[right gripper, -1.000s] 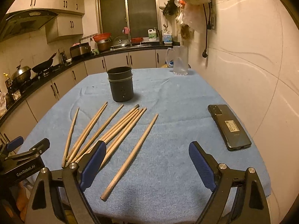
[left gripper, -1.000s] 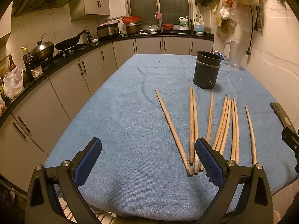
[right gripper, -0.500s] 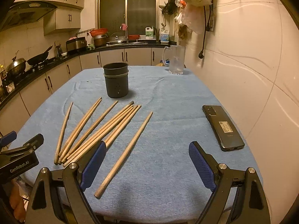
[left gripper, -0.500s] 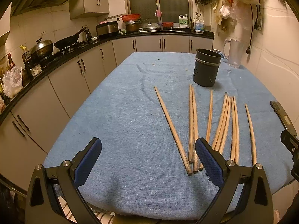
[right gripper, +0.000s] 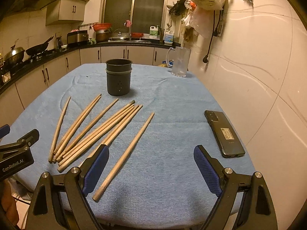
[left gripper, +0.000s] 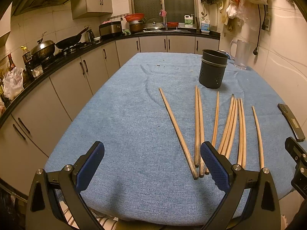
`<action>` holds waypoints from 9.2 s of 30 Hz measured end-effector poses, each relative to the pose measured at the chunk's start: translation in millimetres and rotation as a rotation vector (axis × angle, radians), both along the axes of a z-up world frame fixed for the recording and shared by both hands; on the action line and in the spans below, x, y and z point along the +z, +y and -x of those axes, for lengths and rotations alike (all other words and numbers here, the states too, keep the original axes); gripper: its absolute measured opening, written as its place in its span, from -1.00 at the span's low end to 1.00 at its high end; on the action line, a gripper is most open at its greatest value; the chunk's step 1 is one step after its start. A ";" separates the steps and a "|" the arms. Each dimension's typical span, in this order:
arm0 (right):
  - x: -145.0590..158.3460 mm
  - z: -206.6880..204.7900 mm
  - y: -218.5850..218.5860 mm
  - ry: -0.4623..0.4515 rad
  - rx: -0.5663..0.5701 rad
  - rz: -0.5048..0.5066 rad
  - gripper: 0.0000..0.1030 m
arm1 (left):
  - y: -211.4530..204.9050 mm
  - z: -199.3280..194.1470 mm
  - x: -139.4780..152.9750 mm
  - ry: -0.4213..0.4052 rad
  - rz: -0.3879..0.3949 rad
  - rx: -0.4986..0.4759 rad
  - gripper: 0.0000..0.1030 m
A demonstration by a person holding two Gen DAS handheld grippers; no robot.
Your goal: Organize utensils
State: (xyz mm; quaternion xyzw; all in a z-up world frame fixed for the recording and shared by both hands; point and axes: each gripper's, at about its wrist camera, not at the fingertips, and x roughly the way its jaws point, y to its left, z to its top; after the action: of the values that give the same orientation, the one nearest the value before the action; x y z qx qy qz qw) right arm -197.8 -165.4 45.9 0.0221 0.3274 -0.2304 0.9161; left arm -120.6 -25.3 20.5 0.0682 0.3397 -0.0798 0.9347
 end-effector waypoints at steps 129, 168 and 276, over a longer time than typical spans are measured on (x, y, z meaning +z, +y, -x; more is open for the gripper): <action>111.2 -132.4 -96.2 -0.359 0.259 -0.395 -0.88 | -54.6 -143.4 134.4 0.031 0.195 -0.304 -0.87; 113.6 -254.1 -164.8 -0.371 0.113 -0.527 -0.88 | -128.3 -256.8 138.4 0.161 0.318 -0.357 -0.87; -55.5 -175.3 -106.6 0.263 0.098 -0.552 -0.85 | -114.3 -205.9 -26.8 0.501 -0.020 -0.311 -0.51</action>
State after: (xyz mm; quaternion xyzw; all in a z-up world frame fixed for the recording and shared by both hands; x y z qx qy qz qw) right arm -22.5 -272.0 -9.6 0.2241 0.4941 -0.0890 0.8353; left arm 85.4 -139.6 -6.3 0.1070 0.5461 -0.2328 0.7976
